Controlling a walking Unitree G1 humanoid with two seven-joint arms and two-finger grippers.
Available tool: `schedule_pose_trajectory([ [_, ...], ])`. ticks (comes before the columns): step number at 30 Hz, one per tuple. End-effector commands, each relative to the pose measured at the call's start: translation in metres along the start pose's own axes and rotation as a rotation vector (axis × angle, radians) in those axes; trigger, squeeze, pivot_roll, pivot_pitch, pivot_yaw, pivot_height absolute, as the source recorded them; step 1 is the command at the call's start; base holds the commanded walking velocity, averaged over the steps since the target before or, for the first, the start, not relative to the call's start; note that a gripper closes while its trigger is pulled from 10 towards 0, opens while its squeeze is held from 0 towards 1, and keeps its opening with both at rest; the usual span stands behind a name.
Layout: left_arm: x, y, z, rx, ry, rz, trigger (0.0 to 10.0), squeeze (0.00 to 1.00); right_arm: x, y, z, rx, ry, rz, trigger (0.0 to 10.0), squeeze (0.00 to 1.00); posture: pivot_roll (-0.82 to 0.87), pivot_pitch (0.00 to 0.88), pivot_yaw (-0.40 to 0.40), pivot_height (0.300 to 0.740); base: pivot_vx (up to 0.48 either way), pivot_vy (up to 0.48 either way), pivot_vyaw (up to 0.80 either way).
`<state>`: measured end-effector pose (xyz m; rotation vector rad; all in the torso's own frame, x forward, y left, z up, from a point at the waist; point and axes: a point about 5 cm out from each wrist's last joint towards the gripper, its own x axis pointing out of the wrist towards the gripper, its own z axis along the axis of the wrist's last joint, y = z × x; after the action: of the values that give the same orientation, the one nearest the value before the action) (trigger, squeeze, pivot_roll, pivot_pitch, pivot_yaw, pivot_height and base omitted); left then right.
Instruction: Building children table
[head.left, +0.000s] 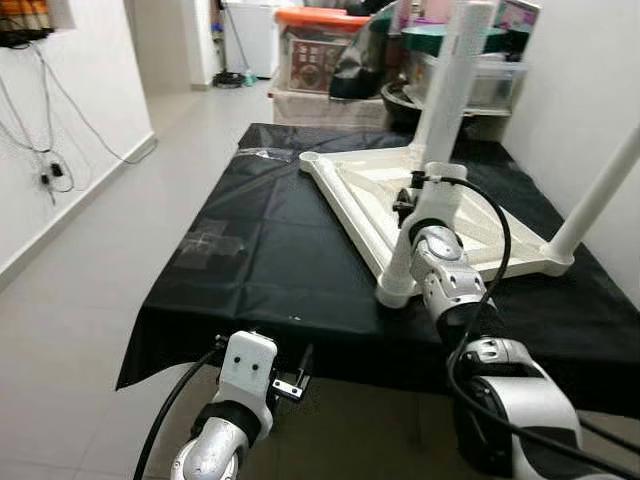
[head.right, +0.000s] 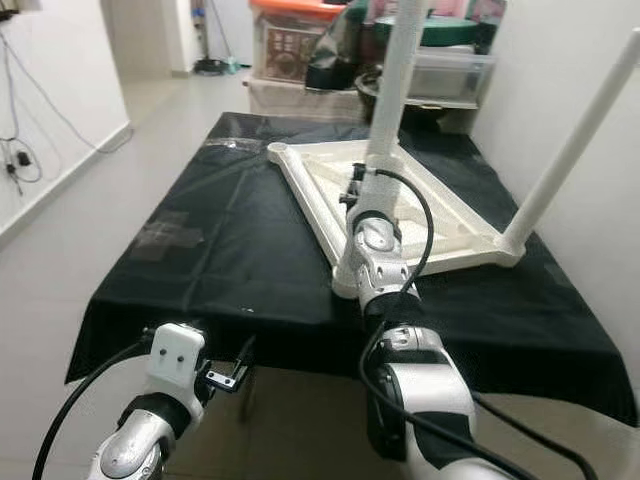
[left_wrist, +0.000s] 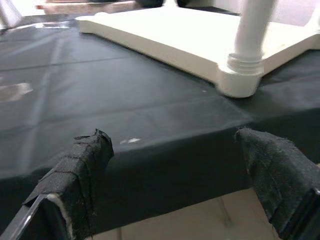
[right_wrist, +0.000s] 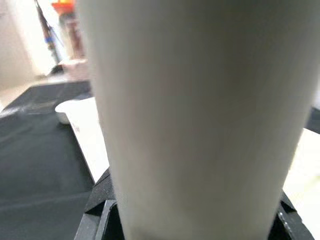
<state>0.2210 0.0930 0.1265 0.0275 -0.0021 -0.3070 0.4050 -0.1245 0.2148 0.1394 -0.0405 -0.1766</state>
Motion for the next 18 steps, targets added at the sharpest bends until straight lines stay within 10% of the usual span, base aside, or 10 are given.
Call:
schedule_pose_trajectory([
  [1,0.0,-0.001,-0.005,-0.005,0.026,-0.007,10.0,0.0,-0.006,0.023,-0.006,0.103,0.009,0.1,10.0,1.0,0.09,0.051,-0.08,0.74,0.0,0.0,0.0],
  [8,-0.001,-0.001,-0.006,-0.005,0.028,-0.006,10.0,0.0,-0.006,0.031,0.0,0.089,-0.053,0.161,10.0,1.0,0.09,0.04,-0.078,0.74,0.0,0.0,0.0],
  [9,-0.002,-0.002,-0.007,-0.006,0.029,-0.009,10.0,0.0,-0.006,0.033,0.006,0.151,-0.078,0.355,10.0,0.0,0.09,0.012,-0.076,0.74,0.0,0.0,0.0],
  [12,-0.002,-0.002,-0.007,-0.006,0.029,-0.01,10.0,0.0,-0.007,0.034,0.008,0.168,-0.086,0.431,10.0,0.0,0.09,0.01,-0.076,0.74,0.0,0.0,0.0],
  [18,-0.003,-0.004,-0.009,-0.007,0.033,-0.021,10.0,0.0,-0.026,0.028,-0.002,-0.003,0.063,1.143,10.0,0.0,0.09,0.0,-0.082,0.74,0.0,0.0,0.0],
])
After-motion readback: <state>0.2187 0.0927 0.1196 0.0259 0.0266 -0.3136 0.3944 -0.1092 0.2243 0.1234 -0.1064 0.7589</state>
